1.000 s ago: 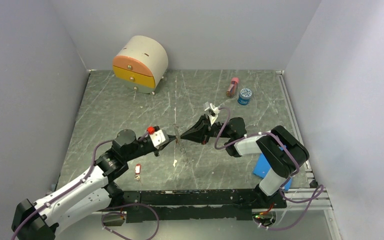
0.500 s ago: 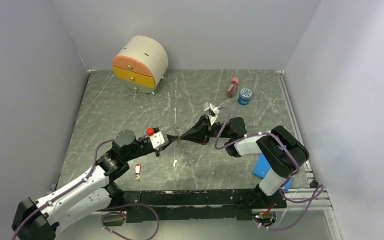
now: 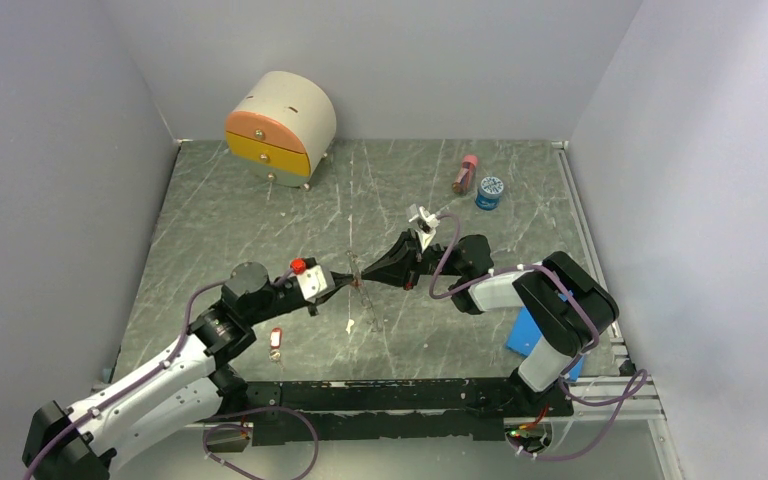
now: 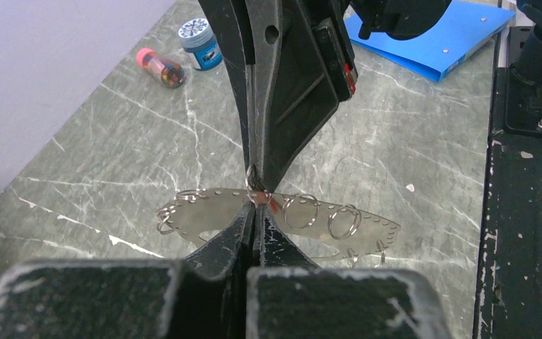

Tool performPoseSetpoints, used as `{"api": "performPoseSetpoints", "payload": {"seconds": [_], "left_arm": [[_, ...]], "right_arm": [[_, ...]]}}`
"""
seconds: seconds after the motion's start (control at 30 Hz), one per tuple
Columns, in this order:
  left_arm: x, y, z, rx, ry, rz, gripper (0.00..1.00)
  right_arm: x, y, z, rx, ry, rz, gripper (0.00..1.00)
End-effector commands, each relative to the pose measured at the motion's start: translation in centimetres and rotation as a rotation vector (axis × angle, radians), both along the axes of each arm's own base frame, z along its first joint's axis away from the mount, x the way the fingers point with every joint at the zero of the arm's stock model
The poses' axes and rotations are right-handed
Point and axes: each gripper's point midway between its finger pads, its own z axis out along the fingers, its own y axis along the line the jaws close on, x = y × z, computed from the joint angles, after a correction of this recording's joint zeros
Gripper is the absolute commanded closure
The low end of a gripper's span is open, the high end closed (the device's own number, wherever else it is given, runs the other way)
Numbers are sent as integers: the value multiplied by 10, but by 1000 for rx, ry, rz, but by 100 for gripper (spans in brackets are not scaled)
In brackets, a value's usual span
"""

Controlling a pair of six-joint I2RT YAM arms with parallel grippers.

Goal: Put the keys on the keyring

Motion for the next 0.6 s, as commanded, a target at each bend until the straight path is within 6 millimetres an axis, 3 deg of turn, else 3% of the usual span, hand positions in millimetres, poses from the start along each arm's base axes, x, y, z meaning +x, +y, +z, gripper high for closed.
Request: {"api": "performPoseSetpoints", "payload": {"seconds": [0.0,0.57], "left_arm": [[-3,3,-9,23,13,5,97],[6,5,4,-12,-41,48,97]], "right_arm": [[-3,-4,45,132,-165,-13,100],[-6,-4,43,133,-165,5,100]]}}
